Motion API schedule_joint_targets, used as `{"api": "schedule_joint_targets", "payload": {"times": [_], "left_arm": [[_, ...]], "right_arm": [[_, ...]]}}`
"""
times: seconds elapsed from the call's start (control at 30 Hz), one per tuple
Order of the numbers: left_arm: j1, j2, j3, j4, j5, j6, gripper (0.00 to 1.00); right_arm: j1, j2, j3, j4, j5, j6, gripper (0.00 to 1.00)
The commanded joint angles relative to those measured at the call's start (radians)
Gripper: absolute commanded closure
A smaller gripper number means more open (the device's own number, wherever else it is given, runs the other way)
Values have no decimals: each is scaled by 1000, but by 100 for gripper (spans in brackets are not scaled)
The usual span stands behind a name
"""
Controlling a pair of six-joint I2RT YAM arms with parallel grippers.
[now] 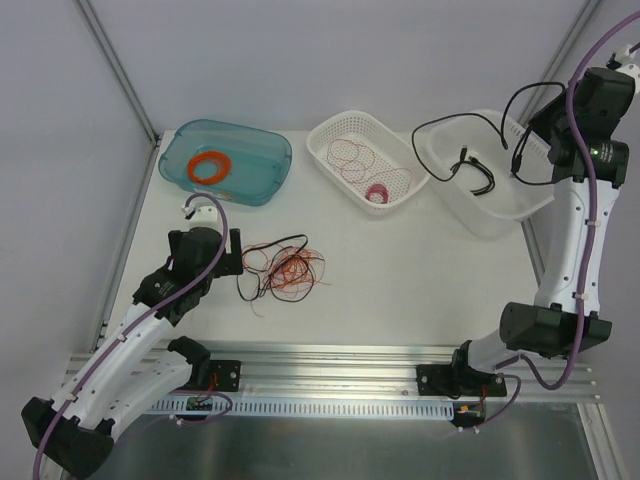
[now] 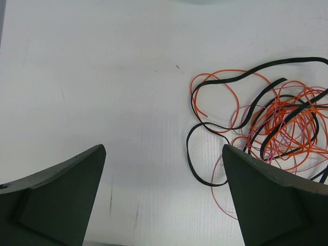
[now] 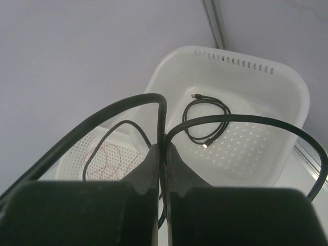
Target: Untangle the cables
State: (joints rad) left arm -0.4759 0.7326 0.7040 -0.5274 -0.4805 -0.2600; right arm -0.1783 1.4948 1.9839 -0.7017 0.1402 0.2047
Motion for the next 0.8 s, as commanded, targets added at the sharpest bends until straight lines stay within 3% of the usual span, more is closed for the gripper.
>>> {"api": "schedule_joint_targets", "payload": {"times": [0.0, 0.27, 0.47, 0.63, 0.7, 0.77], "left_arm": [[14, 14, -9, 33, -3, 16, 1], [17, 42, -6, 40, 14, 19, 1], [20, 54, -12, 49, 34, 22, 1], [19, 67, -12, 56, 49, 30, 1], [19, 73, -11, 56, 57, 33, 1], [19, 74, -14, 60, 66, 34, 1]], "right_arm": [[-59, 16, 38, 131, -8, 56, 99], [-121, 137, 10, 206, 15, 42, 99], [-121, 217, -111, 324, 29, 22, 99], [-121, 321, -123, 384, -102, 32, 99], [-119, 370, -109, 384, -131, 33, 95], [-118, 393, -96, 383, -207, 27, 74]]}}
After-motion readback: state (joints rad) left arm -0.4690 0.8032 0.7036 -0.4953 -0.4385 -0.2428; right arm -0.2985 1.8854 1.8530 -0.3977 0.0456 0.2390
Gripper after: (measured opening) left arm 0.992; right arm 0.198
